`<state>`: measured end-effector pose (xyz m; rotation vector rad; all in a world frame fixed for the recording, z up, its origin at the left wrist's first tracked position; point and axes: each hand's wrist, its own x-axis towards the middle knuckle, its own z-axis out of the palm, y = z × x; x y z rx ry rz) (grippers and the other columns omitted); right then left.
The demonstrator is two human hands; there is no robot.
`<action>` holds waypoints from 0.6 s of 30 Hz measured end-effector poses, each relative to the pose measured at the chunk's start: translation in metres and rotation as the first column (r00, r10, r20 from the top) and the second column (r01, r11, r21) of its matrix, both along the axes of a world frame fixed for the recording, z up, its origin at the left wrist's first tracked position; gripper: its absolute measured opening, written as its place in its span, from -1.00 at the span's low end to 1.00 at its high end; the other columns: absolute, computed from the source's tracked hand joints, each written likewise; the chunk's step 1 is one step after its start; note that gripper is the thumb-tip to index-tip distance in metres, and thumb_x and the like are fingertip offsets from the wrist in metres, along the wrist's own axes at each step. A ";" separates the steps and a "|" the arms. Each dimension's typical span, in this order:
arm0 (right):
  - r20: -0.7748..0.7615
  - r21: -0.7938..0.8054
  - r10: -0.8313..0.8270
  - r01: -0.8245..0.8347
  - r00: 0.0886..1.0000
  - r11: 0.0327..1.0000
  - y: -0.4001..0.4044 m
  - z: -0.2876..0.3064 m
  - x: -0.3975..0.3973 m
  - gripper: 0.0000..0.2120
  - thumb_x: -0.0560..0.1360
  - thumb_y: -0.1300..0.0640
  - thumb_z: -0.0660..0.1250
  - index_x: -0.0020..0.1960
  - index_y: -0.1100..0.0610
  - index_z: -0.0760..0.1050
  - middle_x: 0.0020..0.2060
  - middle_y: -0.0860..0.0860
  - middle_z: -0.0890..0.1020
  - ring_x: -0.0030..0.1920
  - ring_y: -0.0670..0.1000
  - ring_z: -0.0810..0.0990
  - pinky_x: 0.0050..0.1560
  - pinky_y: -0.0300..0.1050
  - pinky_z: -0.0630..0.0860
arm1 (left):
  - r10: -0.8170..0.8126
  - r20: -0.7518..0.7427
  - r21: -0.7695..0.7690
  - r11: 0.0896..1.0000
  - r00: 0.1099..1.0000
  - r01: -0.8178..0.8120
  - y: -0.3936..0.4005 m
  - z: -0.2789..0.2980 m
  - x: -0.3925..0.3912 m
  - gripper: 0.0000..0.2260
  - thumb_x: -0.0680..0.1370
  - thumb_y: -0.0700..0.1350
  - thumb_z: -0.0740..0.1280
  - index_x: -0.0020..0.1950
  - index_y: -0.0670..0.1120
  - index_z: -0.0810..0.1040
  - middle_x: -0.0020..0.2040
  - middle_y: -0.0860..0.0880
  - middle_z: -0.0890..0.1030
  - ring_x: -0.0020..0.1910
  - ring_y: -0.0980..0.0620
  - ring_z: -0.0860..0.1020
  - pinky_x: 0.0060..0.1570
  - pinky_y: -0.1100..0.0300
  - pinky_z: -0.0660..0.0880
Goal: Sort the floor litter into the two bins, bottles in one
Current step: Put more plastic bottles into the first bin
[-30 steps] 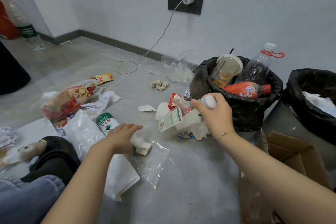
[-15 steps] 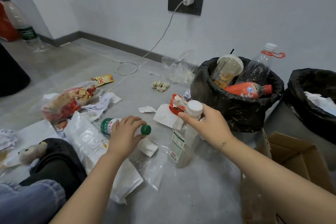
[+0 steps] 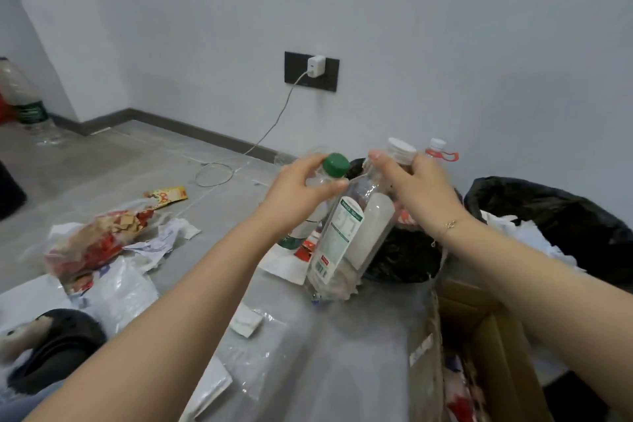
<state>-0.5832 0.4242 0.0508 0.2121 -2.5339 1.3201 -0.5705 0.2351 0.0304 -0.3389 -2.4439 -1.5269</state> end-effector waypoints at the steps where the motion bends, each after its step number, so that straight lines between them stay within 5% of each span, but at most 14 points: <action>1: -0.017 -0.023 -0.002 0.002 1.000 1.000 0.006 0.013 -0.004 -0.42 0.29 -0.47 0.21 -0.09 0.01 0.60 -0.25 -0.09 0.68 -0.18 -0.04 0.65 0.00 0.13 0.58 | -0.019 -0.028 -0.001 1.000 0.999 0.019 0.008 0.012 -0.003 -0.72 0.50 0.02 0.41 0.20 0.06 0.54 0.18 0.10 0.56 0.18 0.13 0.46 0.09 0.29 0.36; 7: -0.129 -0.198 -0.158 0.131 0.979 0.972 0.047 0.076 -0.032 -0.40 0.30 -0.42 0.25 0.02 0.05 0.54 -0.18 -0.04 0.66 -0.19 -0.06 0.60 -0.02 0.06 0.56 | -0.054 -0.075 0.161 0.985 0.996 0.065 0.052 0.085 -0.032 -0.71 0.56 0.03 0.33 0.26 0.02 0.48 0.15 0.06 0.58 0.15 0.10 0.51 0.10 0.17 0.41; 11: -0.207 -0.435 -0.308 0.194 0.929 0.879 0.072 0.091 -0.052 -0.66 0.41 -0.27 0.32 -0.02 -0.04 0.47 -0.09 0.00 0.66 -0.11 -0.03 0.61 0.08 0.00 0.54 | -0.038 -0.146 0.234 0.970 0.989 0.072 0.066 0.096 -0.056 -0.77 0.55 -0.06 0.36 0.18 -0.06 0.48 0.05 0.06 0.58 0.10 0.10 0.53 0.12 0.24 0.44; 18: 0.043 -0.627 -0.345 0.294 0.938 0.721 0.069 0.023 -0.075 -0.64 0.50 -0.16 0.30 0.16 0.04 0.41 0.05 0.03 0.62 0.00 -0.02 0.59 0.18 -0.05 0.50 | 0.024 -0.106 0.234 0.972 0.994 0.001 0.064 0.038 -0.080 -0.80 0.53 -0.09 0.38 0.14 -0.02 0.50 0.07 0.06 0.58 0.18 0.05 0.51 0.24 0.13 0.42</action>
